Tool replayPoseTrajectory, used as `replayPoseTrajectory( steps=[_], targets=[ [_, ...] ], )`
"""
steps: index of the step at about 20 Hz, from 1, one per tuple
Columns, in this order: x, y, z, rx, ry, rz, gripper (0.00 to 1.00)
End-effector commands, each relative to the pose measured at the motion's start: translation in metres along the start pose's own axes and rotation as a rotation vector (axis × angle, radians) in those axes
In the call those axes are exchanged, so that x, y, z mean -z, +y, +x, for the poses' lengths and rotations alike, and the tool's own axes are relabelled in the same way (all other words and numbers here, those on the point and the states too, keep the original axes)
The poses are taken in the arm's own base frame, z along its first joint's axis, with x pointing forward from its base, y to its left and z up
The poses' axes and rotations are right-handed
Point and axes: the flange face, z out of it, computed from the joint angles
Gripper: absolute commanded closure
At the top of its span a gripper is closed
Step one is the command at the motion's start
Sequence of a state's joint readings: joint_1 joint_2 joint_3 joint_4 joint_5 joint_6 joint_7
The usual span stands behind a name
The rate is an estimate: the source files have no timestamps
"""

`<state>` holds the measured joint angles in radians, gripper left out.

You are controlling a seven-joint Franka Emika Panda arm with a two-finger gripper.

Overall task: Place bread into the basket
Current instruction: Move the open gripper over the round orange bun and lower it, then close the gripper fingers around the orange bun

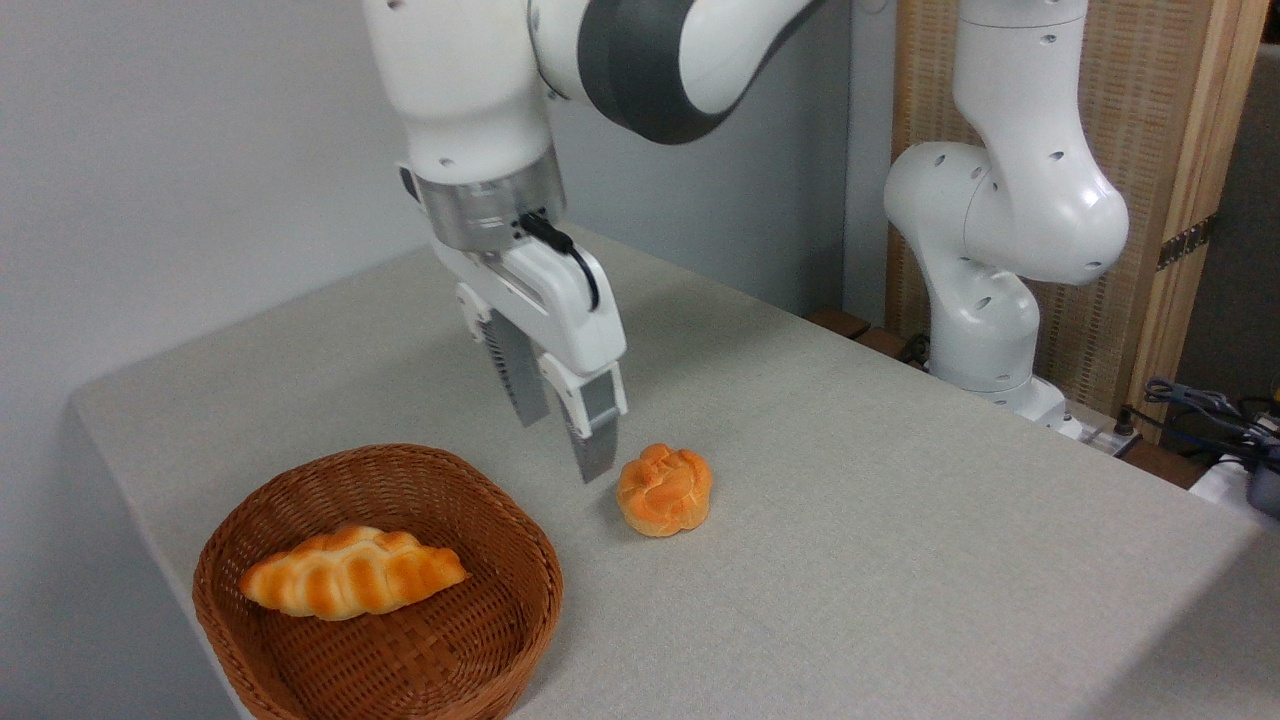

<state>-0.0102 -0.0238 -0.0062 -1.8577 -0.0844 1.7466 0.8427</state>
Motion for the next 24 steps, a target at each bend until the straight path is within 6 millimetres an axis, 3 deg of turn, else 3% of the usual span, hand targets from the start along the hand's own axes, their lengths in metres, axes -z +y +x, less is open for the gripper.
replayPoseTrajectory(
  steps=[1,6,21,23,24],
  targets=[
    [-0.028,0.018,-0.019,-0.042,-0.046,-0.051,0.0],
    [-0.065,0.029,-0.03,-0.142,-0.094,-0.115,0.0],
    [-0.108,0.031,-0.029,-0.196,-0.171,-0.129,0.0],
    [-0.108,0.03,-0.028,-0.196,-0.166,-0.122,0.03],
    [-0.109,0.03,-0.027,-0.193,-0.166,-0.121,0.1]
  ],
)
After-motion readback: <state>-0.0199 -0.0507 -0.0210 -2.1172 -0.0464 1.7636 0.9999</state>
